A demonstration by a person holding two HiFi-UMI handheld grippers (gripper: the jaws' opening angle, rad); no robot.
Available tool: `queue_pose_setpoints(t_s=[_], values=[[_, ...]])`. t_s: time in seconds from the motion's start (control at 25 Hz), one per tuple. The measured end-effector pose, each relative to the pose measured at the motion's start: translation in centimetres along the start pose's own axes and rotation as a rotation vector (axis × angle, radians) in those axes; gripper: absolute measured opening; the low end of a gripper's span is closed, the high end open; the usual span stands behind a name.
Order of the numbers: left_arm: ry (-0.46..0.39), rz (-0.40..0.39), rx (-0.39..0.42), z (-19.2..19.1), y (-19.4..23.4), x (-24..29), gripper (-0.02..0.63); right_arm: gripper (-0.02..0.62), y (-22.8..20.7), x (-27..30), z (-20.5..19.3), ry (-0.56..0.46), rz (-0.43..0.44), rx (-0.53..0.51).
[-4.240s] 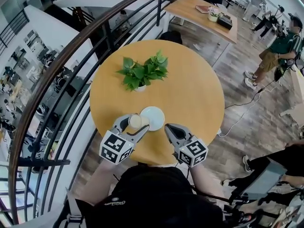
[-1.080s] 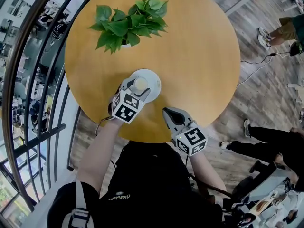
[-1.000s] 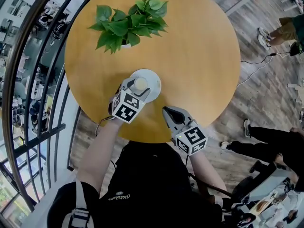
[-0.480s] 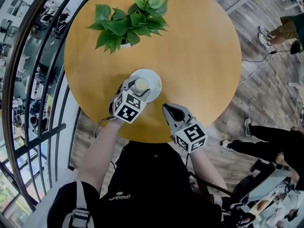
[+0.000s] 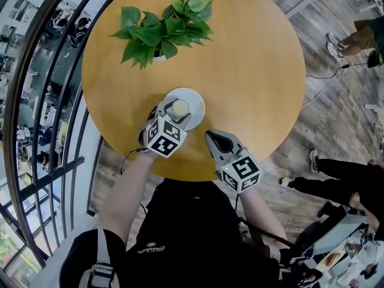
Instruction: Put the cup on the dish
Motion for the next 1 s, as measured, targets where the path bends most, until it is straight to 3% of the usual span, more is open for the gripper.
queue_pose_setpoints(t_s=[1.0], values=[[-0.062, 0.047, -0.031, -0.43, 0.31, 0.79, 0.264, 0.005, -0.15, -0.11, -0.92, -0.007, -0.004, 0.005]])
Point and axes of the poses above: the fingertips, and each gripper's own axes: x forward along the fingers, y to its left, z out of its top, the point moved 4 cm from there along -x, backward along the fingers, and after that the axes turned 6 degrees about y, right-handed, at the moved point
